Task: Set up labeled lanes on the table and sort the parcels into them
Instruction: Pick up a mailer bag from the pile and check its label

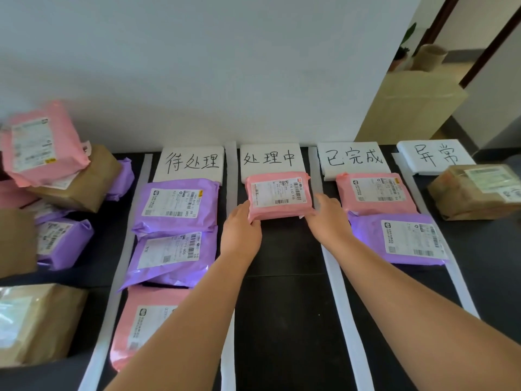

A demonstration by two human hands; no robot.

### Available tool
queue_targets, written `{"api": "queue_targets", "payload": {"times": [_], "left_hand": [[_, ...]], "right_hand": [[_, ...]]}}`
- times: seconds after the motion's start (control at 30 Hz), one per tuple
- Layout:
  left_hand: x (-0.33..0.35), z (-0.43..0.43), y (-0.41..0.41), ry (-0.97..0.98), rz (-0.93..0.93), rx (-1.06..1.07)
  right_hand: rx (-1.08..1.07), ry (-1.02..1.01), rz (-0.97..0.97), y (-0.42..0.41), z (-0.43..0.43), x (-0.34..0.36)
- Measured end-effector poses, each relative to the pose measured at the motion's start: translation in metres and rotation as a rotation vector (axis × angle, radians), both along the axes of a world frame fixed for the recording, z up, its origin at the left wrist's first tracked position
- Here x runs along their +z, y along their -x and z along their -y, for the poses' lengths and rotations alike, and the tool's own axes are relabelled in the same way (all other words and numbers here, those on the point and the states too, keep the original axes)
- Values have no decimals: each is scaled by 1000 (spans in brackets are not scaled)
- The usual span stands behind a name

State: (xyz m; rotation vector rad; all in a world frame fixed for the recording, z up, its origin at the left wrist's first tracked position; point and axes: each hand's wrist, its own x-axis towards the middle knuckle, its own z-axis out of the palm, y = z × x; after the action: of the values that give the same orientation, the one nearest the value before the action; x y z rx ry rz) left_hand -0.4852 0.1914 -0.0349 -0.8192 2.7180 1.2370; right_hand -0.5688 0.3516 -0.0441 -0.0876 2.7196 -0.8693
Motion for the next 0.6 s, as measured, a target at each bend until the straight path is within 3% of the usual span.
{"api": "queue_targets", "payload": {"times": [0.27,0.6], "left_hand": [[27,-9,-57,183,77,-184],[100,0,-176,260,4,-98]], "right_hand": [[72,-26,15,-75,-8,45],[287,56,-146,-185,12,120]]}}
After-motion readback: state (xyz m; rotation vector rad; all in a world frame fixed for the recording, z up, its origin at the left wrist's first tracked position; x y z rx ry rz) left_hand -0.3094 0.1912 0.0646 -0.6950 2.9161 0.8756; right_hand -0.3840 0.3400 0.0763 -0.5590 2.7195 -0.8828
